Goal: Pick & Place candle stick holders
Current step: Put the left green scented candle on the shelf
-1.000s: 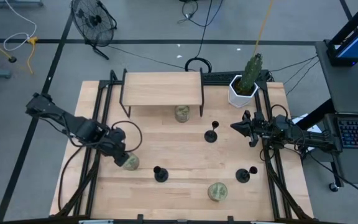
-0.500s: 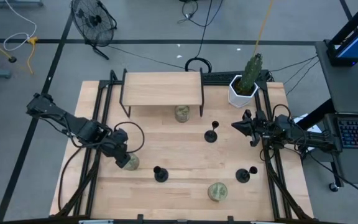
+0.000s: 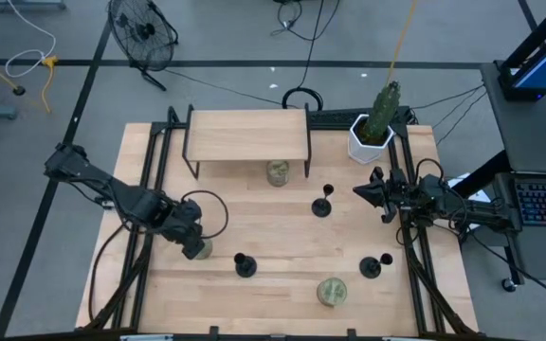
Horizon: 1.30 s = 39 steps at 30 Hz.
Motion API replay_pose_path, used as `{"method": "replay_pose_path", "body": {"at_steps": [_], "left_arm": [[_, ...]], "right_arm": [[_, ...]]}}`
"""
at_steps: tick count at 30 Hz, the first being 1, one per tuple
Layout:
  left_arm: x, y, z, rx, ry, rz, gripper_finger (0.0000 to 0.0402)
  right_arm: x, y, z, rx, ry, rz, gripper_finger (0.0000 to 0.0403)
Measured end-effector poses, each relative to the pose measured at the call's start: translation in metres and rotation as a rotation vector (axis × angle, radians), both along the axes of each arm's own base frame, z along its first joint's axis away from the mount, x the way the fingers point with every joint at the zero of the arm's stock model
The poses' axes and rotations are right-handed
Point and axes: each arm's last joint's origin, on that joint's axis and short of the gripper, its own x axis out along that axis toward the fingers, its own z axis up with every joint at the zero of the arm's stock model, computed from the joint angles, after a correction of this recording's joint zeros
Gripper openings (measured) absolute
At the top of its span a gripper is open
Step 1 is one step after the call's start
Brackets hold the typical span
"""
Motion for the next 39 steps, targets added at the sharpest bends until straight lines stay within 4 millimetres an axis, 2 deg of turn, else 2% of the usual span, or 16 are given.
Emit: {"method": "replay_pose_path", "body": {"at_steps": [19,30,39], "left_arm": [[0.02,-0.01,-0.029,0.068,0.137,0.03,0.04],[0.023,-0.011,-0.03,0.053,0.116,0.065,0.04],[0.018,-0.01,-0.047,0.047,0.148,0.09,0.04]], "right_arm": [[0.0,0.0,0.0,0.0,0.001,0.0,0.0002],[0.0,0.0,0.0,0.0,0.001,0.0,0.0002],[0.0,0.0,0.0,0.0,0.001,0.0,0.0002]]}}
